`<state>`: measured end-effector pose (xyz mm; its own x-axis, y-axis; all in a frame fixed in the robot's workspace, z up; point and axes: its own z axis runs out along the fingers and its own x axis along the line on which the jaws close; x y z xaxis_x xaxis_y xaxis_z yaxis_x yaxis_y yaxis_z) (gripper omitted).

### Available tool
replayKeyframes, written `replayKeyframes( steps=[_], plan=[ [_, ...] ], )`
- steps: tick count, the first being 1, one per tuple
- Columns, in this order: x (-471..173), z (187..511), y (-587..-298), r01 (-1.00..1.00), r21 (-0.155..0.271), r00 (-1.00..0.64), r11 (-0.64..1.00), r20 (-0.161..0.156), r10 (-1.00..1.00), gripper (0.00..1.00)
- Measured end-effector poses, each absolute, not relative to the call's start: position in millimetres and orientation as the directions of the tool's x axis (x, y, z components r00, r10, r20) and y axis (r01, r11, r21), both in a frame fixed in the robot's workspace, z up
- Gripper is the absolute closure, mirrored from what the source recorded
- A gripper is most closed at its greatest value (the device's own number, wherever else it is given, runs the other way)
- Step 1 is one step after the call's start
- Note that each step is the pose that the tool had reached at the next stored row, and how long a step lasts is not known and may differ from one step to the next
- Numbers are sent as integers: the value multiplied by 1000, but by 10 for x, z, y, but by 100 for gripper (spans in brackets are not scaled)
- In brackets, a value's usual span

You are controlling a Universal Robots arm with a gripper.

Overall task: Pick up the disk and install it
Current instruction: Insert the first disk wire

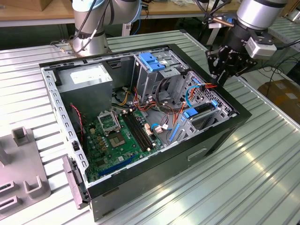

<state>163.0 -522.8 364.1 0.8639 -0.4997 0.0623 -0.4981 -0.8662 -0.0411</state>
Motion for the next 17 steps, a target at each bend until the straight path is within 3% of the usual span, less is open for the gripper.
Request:
replayKeyframes(
  steps=[1,3,17],
  plan=[
    [1630,3638,-5229,-498,-40,864,-866,64,-500,71],
    [1630,3637,-5229,-498,-39,864,-866,66,-499,82],
    [1630,3688,-5229,-508,-36,858,-861,67,-509,82]
  ],
)
